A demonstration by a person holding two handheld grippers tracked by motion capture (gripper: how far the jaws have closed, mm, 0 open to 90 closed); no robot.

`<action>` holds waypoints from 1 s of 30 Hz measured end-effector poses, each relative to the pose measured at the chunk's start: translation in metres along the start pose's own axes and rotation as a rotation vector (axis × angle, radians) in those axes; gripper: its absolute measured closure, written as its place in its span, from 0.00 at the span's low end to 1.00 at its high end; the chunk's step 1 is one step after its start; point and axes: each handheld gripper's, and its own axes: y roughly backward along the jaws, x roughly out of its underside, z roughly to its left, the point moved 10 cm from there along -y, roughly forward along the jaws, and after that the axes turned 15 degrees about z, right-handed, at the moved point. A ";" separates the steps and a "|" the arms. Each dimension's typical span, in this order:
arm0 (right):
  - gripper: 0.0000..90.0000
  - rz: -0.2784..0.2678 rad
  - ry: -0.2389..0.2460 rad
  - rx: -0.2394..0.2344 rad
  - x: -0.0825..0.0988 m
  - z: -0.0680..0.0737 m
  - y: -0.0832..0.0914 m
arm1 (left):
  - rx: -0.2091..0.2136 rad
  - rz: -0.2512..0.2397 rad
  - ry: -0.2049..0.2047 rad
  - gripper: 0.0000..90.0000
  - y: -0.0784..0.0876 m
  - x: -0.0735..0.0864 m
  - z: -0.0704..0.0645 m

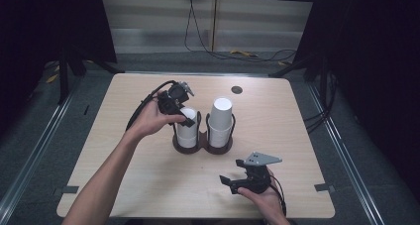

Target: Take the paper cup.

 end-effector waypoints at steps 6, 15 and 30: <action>0.17 0.002 -0.004 -0.001 0.000 0.000 0.000 | 0.000 -0.004 -0.002 0.38 0.003 0.000 -0.001; 0.17 0.003 0.000 0.001 0.000 0.000 0.000 | 0.004 -0.025 0.006 0.38 0.013 -0.001 -0.001; 0.17 0.006 -0.002 -0.001 0.000 0.000 -0.001 | -0.007 -0.063 -0.003 0.38 0.029 -0.002 -0.002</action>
